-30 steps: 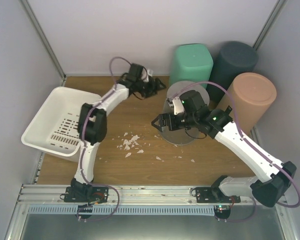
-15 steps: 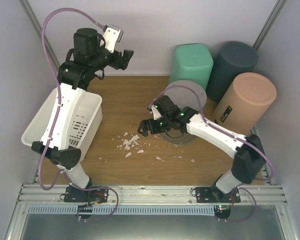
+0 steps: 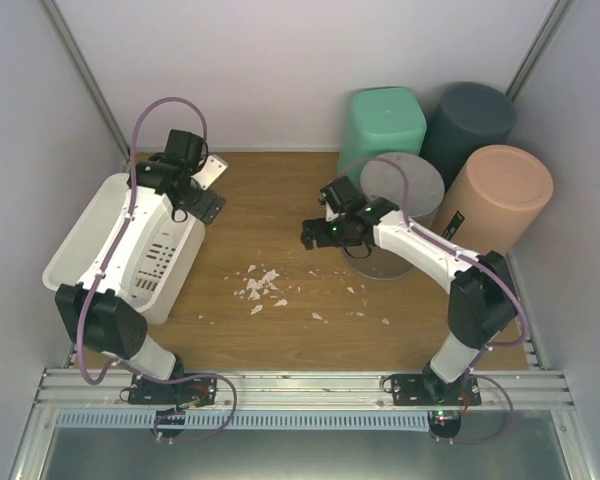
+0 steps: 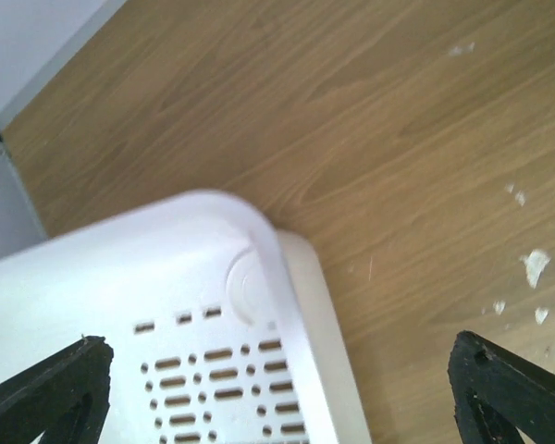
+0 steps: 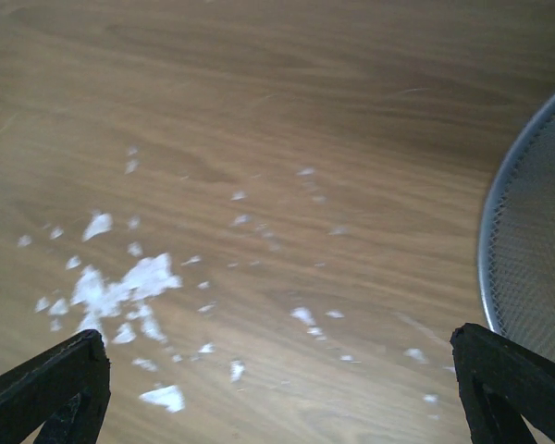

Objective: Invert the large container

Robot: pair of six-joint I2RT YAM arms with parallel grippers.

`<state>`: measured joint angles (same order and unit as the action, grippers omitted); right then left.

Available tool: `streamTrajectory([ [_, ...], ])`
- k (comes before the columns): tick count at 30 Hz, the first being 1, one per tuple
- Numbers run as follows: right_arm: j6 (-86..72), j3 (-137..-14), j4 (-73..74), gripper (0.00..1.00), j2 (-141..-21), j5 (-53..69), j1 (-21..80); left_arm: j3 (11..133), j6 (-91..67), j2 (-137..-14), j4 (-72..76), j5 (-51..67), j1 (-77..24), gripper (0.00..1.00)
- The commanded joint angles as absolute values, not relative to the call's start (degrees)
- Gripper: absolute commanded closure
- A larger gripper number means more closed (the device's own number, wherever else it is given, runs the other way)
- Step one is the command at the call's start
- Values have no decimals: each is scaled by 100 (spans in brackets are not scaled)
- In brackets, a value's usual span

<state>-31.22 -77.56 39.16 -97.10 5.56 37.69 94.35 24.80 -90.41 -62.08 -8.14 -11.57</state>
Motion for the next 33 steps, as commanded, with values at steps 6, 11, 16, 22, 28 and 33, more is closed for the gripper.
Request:
streamTrajectory([
  [6,-2610,-7594,4306,0,-9295,134,3131,8497,2790,-8367,-6627,-1593,-1142,1],
  [11,-2517,-7558,4367,0,-9360,14,2970,8265,2796,-8216,-6932,-1774,-1142,8],
  [16,-2574,-7563,4225,0,-9265,205,2973,7737,2725,-8040,-7032,-1987,-1110,25],
  [22,-2575,-7541,4185,0,-9180,233,2986,7151,2831,-7895,-7007,-1970,-1027,38],
  [28,-2615,-7532,4126,0,-9082,236,3033,6966,2872,-8035,-6874,-1996,-997,55],
  [33,-2619,-7502,4131,0,-9025,236,3051,7342,2783,-8217,-6961,-2039,-970,66],
])
